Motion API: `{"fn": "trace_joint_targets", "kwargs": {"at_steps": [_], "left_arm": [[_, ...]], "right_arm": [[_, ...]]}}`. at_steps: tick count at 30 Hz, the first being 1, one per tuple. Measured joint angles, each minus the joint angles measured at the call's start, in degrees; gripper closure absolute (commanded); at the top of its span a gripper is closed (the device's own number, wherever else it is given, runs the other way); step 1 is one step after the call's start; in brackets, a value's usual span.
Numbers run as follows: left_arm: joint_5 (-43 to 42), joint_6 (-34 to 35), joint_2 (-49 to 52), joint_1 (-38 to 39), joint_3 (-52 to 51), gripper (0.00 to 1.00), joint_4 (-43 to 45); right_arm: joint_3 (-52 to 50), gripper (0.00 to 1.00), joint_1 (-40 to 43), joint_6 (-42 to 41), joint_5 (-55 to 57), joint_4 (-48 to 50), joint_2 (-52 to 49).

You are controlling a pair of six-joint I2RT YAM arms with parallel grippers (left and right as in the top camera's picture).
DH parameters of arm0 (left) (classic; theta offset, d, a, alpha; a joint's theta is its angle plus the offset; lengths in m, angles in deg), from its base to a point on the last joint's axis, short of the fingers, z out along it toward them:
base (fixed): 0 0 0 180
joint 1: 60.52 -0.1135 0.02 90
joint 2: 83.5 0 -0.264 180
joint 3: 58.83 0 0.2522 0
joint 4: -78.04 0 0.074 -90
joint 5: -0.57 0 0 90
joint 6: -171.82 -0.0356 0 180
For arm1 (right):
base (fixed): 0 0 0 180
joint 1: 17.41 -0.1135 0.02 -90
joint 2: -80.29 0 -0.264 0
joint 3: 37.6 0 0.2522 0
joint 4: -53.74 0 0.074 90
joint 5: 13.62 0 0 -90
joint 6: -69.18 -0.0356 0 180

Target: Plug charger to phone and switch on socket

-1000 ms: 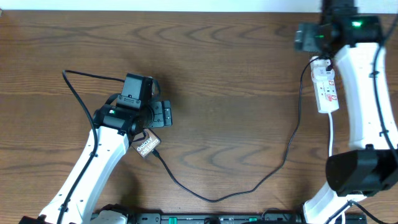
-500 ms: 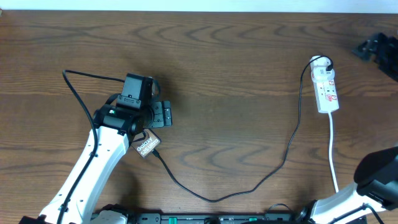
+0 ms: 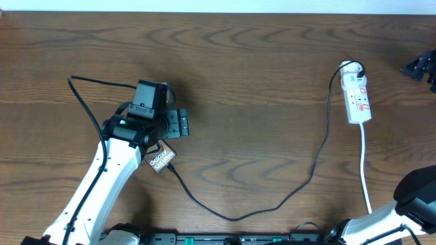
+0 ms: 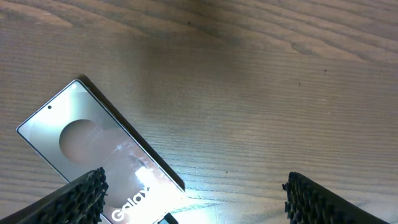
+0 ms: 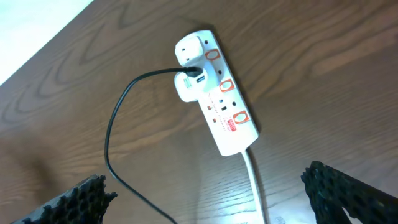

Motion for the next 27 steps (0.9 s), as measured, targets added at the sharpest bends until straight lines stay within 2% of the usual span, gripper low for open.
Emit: {"fn": "trace_joint_targets", "kwargs": {"at_steps": [10,18,27], "left_arm": [[0.0,0.0,0.0,0.0,0.0,0.11,0.1],[0.0,0.0,0.0,0.0,0.0,0.11,0.1],[0.0,0.0,0.0,0.0,0.0,0.11,0.1]], "right_arm": [[0.0,0.01,-1.7,3.1,-1.4,0.4,-4.2],[-0.1,0.01,-2.5,9.6,-5.5,-0.5,-16.9],[-0.2,0.01,-5.4,18.6,-6.6,3.7,-19.5]]}}
